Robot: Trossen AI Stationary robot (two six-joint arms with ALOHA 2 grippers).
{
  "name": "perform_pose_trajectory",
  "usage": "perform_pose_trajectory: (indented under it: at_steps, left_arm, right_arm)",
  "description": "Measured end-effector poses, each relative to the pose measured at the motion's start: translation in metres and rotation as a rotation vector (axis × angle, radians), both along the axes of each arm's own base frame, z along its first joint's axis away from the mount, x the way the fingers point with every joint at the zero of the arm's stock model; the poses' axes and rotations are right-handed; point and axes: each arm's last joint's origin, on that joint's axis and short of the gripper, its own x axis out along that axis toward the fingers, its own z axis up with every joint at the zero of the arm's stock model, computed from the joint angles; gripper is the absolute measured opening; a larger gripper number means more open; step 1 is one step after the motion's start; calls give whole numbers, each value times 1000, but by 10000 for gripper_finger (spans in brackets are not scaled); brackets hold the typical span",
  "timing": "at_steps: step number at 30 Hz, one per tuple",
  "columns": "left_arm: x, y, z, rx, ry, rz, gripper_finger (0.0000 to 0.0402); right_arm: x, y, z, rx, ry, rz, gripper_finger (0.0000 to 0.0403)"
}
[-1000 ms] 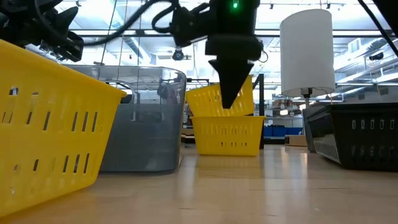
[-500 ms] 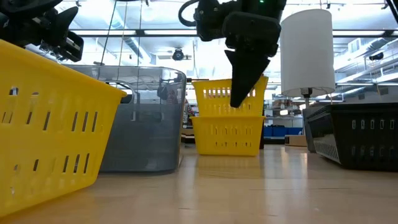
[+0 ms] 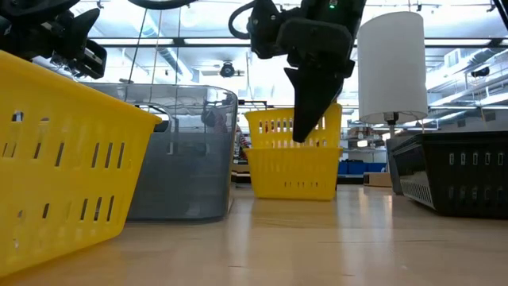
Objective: Stack baskets on shelf by color
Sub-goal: Stack the bottom right yellow bin on top of the top yellow bin, then stack the top gray bin on top of the bottom right gray bin
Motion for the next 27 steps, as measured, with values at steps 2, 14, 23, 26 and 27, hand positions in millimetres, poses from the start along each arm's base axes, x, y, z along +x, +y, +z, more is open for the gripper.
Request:
perform_pose_trajectory:
  at_steps: [2,14,23,26,27]
  left_arm:
    - [0,0,0,0,0,0,117]
    - [0,0,0,0,0,0,117]
    - [0,0,0,0,0,1,117]
    - [0,0,0,0,0,0,117]
    - [0,0,0,0,0,0,117]
  right_arm:
    - [0,0,0,12,5,-1,49]
    - [10,10,37,77,-63,27,93]
    - [4,29,40,142,-53,21,112]
    - [-7,26,40,118,44,-22,115]
    - [-12,24,40,100,83,-40,116]
